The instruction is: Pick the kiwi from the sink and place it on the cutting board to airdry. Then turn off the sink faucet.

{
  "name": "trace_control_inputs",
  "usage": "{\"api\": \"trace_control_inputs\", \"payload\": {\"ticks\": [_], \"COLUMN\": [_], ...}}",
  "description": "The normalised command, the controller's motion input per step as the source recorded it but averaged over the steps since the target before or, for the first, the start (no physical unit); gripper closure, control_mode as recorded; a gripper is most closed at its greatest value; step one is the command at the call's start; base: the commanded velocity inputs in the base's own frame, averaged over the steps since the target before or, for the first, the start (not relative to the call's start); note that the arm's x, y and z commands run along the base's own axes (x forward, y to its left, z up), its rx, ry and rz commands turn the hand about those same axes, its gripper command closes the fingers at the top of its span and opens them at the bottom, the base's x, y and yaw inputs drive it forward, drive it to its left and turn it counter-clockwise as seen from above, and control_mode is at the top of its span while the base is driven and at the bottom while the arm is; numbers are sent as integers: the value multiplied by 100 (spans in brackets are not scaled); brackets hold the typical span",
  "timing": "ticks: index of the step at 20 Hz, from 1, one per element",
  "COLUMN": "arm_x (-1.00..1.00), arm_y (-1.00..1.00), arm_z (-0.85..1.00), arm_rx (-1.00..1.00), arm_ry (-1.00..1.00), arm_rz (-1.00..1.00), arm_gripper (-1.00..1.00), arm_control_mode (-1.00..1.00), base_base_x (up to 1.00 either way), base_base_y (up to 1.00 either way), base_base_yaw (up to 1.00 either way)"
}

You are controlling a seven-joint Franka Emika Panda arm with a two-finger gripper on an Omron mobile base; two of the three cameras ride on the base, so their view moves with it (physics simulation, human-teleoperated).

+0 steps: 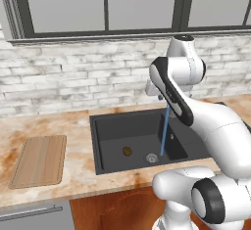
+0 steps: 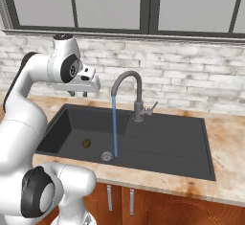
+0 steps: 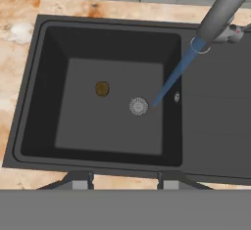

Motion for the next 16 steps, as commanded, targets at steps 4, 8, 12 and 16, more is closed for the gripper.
{"api": "trace_control_inputs", "payload": {"ticks": [4,8,12,16], "arm_x": [0,-4,-4,0], "arm_y": [1,4,18,25], "arm_z": [-1,-12,-24,-29], "arm_rx": [0,3,5,5], "arm_ry": [0,1,0,0], "arm_rz": [0,0,0,0], "arm_gripper": [-100,-100,-100,-100], "arm_control_mode": [-100,-100,-100,-100], "base_base_x": [0,0,0,0], "base_base_y": [0,0,0,0], "base_base_yaw": [0,0,0,0]}}
